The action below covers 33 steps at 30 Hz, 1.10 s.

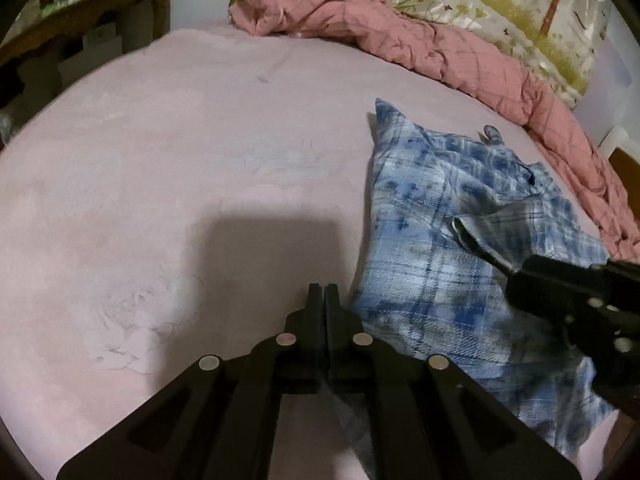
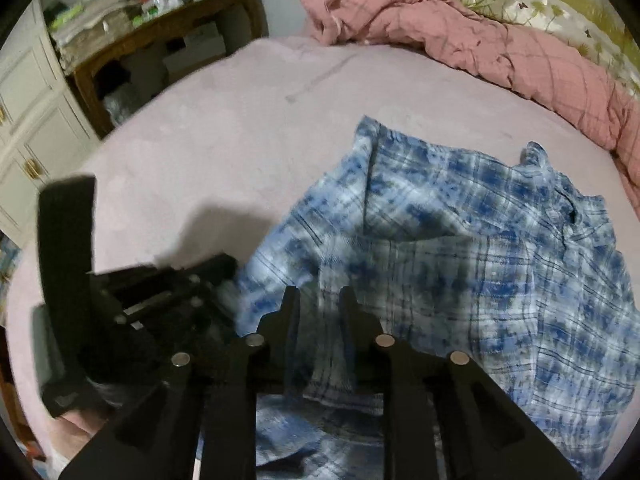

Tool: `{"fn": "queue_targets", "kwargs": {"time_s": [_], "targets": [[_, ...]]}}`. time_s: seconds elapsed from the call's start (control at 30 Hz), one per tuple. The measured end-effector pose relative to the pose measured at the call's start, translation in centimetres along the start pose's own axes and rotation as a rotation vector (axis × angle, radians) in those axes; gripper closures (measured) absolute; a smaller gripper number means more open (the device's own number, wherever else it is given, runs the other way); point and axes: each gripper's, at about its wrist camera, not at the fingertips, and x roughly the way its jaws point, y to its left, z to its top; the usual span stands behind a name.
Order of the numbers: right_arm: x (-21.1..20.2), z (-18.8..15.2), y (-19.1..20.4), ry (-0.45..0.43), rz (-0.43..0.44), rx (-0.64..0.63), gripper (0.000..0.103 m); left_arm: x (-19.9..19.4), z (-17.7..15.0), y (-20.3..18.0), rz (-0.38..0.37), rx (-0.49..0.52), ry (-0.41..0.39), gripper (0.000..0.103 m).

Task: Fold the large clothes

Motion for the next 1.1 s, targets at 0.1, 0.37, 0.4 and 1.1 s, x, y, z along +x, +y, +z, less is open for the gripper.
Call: {"fn": "queue_targets", "kwargs": {"time_s": [0.1,0.37,0.4,1.1], "targets": [[0.2,-0.2,-0.4,-0.014,-0.063,0.015,0.099,0.1,0.0,0.2,-0.008,-0.006,0.001,0.103],[-8.1,0.1,-5.7,-0.252,-0.359,0.048,0.101,-0.2,0.0,0.0,-0.006,0.015,-0.014,0.103],[-9.7,-0.2,-7.7,-0.27,-0.41,0.072,0.101,-0.7,0.0,-0.1,-0.029,0.023,-0.03,0.103],[-15.0,-16.4,-28.9,-0.291,-0.511,0.539,0.071,-2.0,-6.2,-13.2,-0.043,0.544,0.12,0.051]]}}
